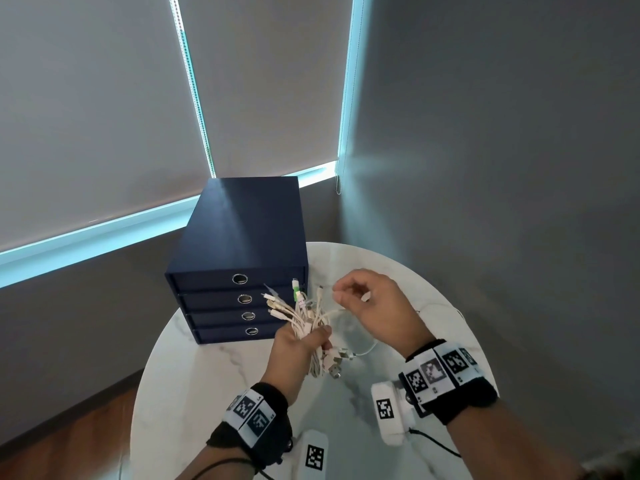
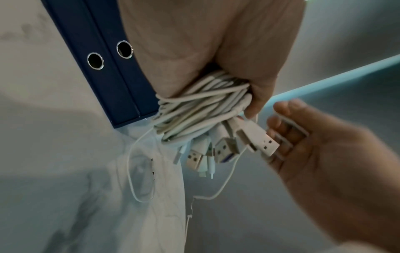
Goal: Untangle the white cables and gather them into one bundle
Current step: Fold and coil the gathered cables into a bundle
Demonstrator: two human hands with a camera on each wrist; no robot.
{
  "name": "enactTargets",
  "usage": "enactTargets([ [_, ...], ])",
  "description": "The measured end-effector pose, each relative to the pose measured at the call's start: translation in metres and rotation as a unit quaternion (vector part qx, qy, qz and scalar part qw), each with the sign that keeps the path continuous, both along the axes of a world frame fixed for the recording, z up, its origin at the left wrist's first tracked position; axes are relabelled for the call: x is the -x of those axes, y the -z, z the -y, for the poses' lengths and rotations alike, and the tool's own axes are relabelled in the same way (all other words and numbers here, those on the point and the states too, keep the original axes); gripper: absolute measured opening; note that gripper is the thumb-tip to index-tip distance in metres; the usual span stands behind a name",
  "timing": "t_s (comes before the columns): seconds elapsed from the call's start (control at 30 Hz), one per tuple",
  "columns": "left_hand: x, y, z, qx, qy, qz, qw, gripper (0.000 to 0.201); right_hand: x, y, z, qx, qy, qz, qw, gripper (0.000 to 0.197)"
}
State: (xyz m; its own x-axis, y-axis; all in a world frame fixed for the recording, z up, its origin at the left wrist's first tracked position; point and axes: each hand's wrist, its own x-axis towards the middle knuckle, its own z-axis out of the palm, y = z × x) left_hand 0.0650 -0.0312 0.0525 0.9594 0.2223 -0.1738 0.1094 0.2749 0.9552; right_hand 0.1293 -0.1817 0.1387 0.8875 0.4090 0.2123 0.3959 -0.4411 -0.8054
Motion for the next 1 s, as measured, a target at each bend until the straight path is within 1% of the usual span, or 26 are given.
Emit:
enactTargets([
  [0.03, -0.001, -0.001, -0.003, 0.012, -0.005, -0.005, 1.000, 0.026, -0.003, 0.005, 0.005, 0.026, -0.014, 0.015, 0.999, 0.019],
  [0.1, -0.002, -0.003, -0.005, 0.041, -0.008, -0.005, 0.999, 0.022, -0.004, 0.015, 0.011, 0.106, -0.075, -0.004, 0.992, 0.040],
  [0.13, -0.002, -0.004, -0.006, 0.053, -0.010, -0.005, 0.999, 0.018, -0.004, 0.019, 0.011, 0.134, -0.100, -0.021, 0.986, 0.043],
  [0.17, -0.001, -0.006, -0.005, 0.068, -0.009, -0.003, 0.998, 0.016, -0.003, 0.022, 0.011, 0.144, -0.112, -0.033, 0.983, 0.039],
  [0.27, -0.002, -0.010, -0.003, 0.108, 0.006, 0.004, 0.994, 0.022, -0.006, 0.022, 0.008, 0.114, -0.113, -0.050, 0.986, 0.013],
  [0.3, -0.002, -0.011, -0.001, 0.118, 0.013, 0.007, 0.993, 0.024, -0.008, 0.023, 0.008, 0.097, -0.109, -0.056, 0.988, 0.011],
  [0.33, -0.001, -0.013, 0.000, 0.133, 0.023, 0.010, 0.991, 0.026, -0.011, 0.023, 0.009, 0.081, -0.103, -0.052, 0.990, 0.013],
  [0.4, 0.000, -0.015, 0.001, 0.171, 0.049, 0.013, 0.984, 0.029, -0.019, 0.030, 0.012, 0.069, -0.087, -0.047, 0.993, 0.029],
  [0.43, 0.001, -0.016, 0.001, 0.190, 0.059, 0.011, 0.980, 0.032, -0.023, 0.033, 0.014, 0.068, -0.081, -0.059, 0.993, 0.035],
  [0.5, 0.001, -0.016, -0.001, 0.218, 0.070, -0.001, 0.973, 0.041, -0.029, 0.037, 0.017, 0.048, -0.075, -0.112, 0.990, 0.043],
  [0.57, 0.001, -0.017, -0.002, 0.227, 0.084, -0.011, 0.970, 0.042, -0.033, 0.039, 0.019, 0.005, -0.071, -0.176, 0.982, 0.050],
  [0.63, 0.001, -0.019, -0.002, 0.237, 0.104, -0.011, 0.966, 0.038, -0.035, 0.039, 0.017, -0.044, -0.068, -0.251, 0.965, 0.058],
  [0.67, 0.001, -0.022, -0.002, 0.242, 0.114, -0.010, 0.963, 0.037, -0.035, 0.040, 0.015, -0.077, -0.070, -0.300, 0.948, 0.063],
  [0.7, 0.002, -0.024, -0.003, 0.247, 0.125, -0.008, 0.961, 0.036, -0.036, 0.044, 0.014, -0.119, -0.084, -0.356, 0.923, 0.067],
  [0.73, 0.002, -0.025, -0.004, 0.252, 0.138, -0.003, 0.958, 0.035, -0.037, 0.050, 0.013, -0.148, -0.116, -0.399, 0.897, 0.067],
  [0.77, 0.002, -0.027, -0.005, 0.256, 0.150, 0.002, 0.955, 0.034, -0.037, 0.055, 0.012, -0.159, -0.153, -0.416, 0.882, 0.064],
  [0.8, 0.002, -0.028, -0.006, 0.261, 0.158, 0.005, 0.952, 0.034, -0.033, 0.055, 0.012, -0.145, -0.173, -0.406, 0.885, 0.060],
  [0.83, 0.002, -0.029, -0.008, 0.266, 0.160, 0.008, 0.951, 0.034, -0.032, 0.057, 0.012, -0.123, -0.171, -0.387, 0.898, 0.059],
  [0.93, 0.000, -0.031, -0.011, 0.255, 0.152, 0.009, 0.955, 0.031, -0.031, 0.058, 0.013, -0.079, -0.121, -0.330, 0.933, 0.072],
  [0.97, 0.000, -0.032, -0.012, 0.249, 0.144, 0.008, 0.958, 0.030, -0.033, 0.056, 0.014, -0.071, -0.104, -0.296, 0.947, 0.073],
  [1.0, -0.001, -0.032, -0.012, 0.244, 0.134, 0.007, 0.961, 0.027, -0.034, 0.052, 0.015, -0.054, -0.087, -0.256, 0.961, 0.067],
])
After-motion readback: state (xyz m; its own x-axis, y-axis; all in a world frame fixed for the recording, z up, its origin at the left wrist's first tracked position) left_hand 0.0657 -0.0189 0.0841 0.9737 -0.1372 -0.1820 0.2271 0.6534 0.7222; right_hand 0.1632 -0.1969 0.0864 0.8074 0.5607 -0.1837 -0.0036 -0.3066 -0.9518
